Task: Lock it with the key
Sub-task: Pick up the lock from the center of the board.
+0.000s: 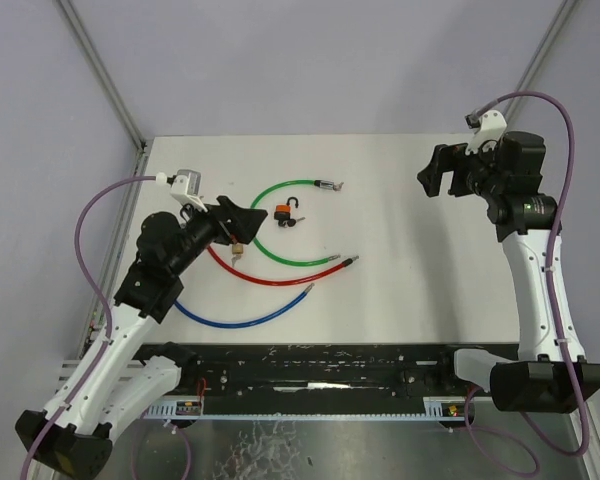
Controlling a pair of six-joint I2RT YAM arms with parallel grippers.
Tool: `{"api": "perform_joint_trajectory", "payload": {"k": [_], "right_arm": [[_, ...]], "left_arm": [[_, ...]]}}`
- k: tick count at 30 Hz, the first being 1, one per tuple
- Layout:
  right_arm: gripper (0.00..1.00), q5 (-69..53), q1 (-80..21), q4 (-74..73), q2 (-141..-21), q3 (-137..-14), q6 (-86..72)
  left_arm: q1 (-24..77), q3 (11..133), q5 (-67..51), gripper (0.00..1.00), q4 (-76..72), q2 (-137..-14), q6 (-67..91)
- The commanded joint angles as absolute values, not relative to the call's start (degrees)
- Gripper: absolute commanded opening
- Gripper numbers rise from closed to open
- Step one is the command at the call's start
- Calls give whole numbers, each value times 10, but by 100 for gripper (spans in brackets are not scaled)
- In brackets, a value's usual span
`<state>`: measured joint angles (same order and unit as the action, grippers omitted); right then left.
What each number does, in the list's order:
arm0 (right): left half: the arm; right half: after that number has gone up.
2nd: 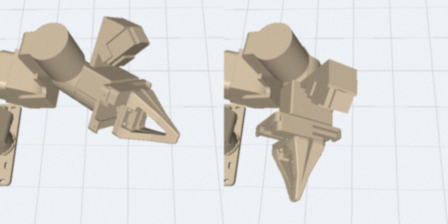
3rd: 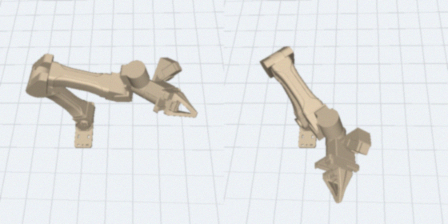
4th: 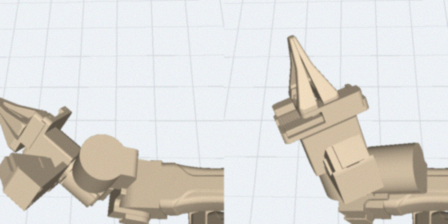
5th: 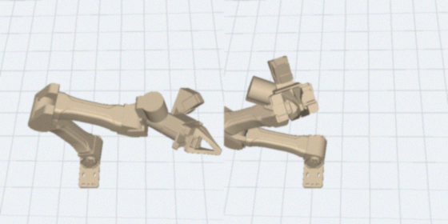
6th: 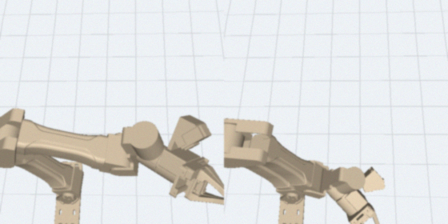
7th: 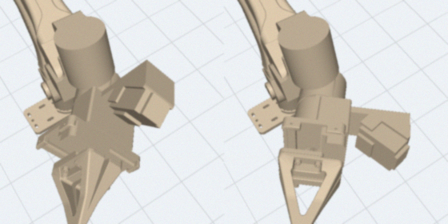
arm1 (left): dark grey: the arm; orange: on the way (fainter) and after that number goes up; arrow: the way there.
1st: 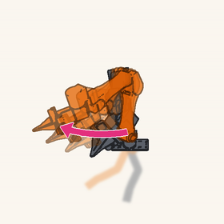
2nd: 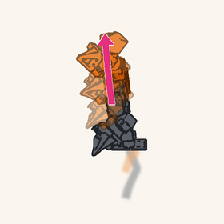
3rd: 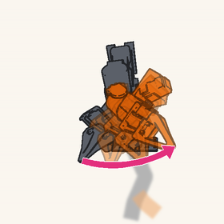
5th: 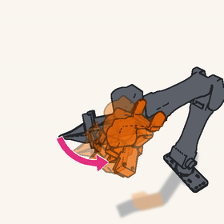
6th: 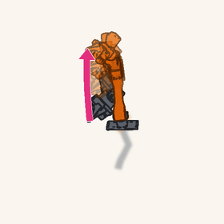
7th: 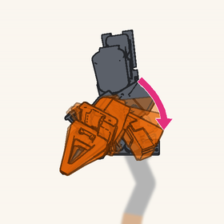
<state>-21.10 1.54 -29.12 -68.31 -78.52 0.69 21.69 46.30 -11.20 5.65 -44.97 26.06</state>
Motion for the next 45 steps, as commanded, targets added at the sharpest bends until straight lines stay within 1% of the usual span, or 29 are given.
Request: {"api": "perform_joint_trajectory", "payload": {"k": [1,6,10,13,15,20,24,27,30,32,35,39,44,45], "right_arm": [[100,-266,29,-255,-680,-777,-30],[100,-322,36,-220,-676,-747,-69],[100,-371,38,-180,-680,-709,-91],[100,-413,39,-162,-683,-682,-85],[100,-433,39,-162,-682,-669,-74],[100,-444,40,-180,-674,-661,-29],[100,-417,40,-190,-678,-653,4],[100,-412,40,-206,-681,-652,36],[100,-470,39,-206,-677,-640,57],[100,-528,36,-211,-681,-634,81],[100,-563,33,-187,-690,-616,62],[100,-564,31,-182,-699,-611,63],[100,-540,24,-230,-705,-636,112],[100,-536,23,-237,-707,-639,119]], "left_arm": [[208,437,-138,100,-19,-436,313],[205,404,-148,100,-58,-440,361],[205,396,-152,100,-57,-458,381],[227,390,-143,100,-61,-472,386],[272,391,-101,100,-54,-482,369],[402,401,90,100,-11,-517,311],[430,385,143,100,-14,-542,302],[432,369,168,100,-40,-566,297],[426,376,194,100,-48,-612,294],[410,394,189,100,-44,-649,292],[373,428,153,100,-39,-714,297],[349,491,161,100,-17,-808,275],[322,581,245,100,48,-910,217],[311,597,246,100,61,-926,208]]}}
